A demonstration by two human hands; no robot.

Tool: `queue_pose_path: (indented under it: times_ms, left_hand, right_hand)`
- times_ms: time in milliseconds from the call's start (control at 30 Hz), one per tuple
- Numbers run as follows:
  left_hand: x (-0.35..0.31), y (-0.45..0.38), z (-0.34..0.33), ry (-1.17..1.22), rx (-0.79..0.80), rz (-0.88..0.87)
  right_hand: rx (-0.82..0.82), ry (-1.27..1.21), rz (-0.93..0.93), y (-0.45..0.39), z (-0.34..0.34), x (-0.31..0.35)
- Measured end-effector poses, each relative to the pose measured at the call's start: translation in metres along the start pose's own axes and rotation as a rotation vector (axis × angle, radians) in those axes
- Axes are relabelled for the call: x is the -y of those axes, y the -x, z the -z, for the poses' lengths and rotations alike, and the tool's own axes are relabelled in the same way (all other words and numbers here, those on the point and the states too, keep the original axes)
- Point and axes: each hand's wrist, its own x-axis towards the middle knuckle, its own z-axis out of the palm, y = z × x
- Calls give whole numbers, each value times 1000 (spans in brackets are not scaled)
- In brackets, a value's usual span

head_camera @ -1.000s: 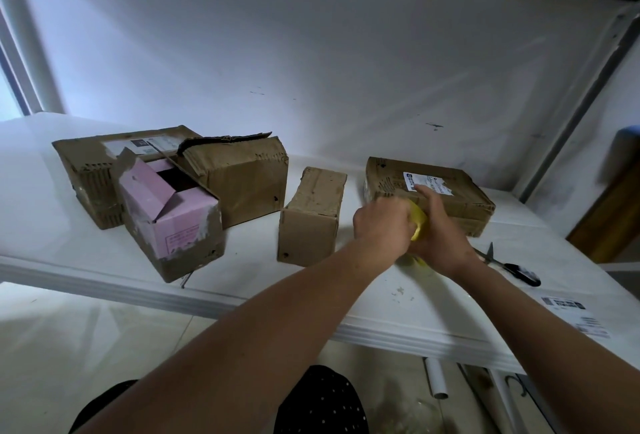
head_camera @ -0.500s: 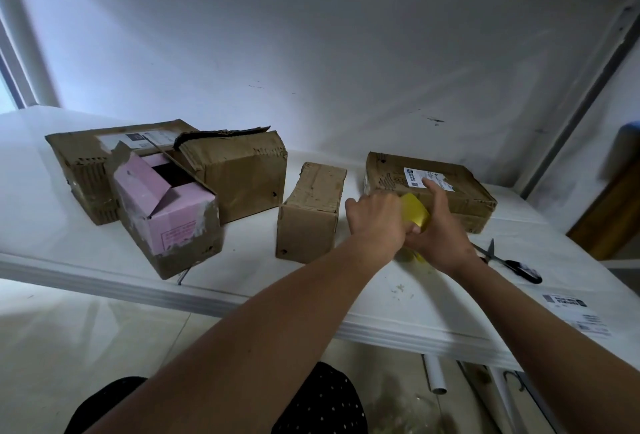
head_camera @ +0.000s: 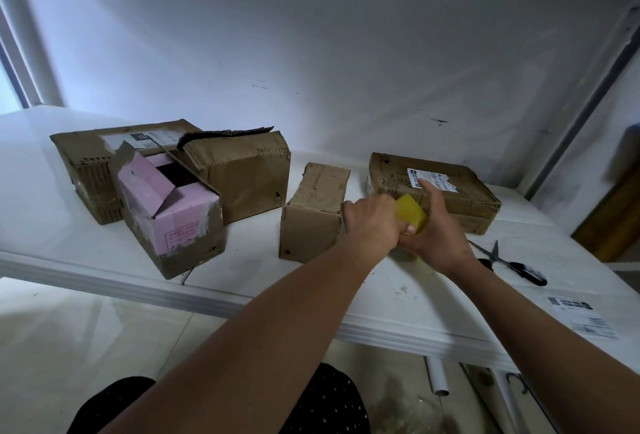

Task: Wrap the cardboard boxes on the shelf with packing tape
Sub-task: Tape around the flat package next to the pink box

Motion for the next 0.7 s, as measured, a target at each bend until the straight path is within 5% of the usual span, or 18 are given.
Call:
queue_pose_path:
  times_ms: [700]
  left_hand:
    - [-3, 1, -7, 213, -71, -17]
  right_hand:
    - [-81, -104, -24, -1, 1, -19]
